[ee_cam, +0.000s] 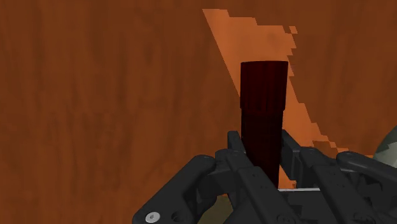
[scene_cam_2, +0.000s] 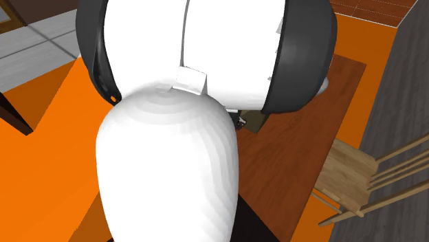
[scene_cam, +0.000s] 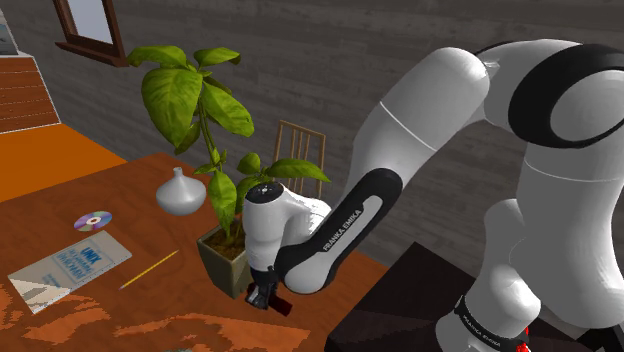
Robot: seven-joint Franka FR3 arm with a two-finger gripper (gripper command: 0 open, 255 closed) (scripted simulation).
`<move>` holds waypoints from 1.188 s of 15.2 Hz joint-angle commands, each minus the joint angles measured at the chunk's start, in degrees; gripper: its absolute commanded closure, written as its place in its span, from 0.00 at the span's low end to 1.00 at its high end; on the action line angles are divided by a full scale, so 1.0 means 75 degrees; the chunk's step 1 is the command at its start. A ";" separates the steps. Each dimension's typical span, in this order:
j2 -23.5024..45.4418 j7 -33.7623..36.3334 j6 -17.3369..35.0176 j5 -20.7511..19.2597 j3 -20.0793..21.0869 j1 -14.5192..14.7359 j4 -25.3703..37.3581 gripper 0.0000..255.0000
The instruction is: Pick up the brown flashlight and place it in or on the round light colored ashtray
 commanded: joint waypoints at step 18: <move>0.3378 0.2073 -0.2676 -0.0048 0.0465 0.1695 0.5993 1.00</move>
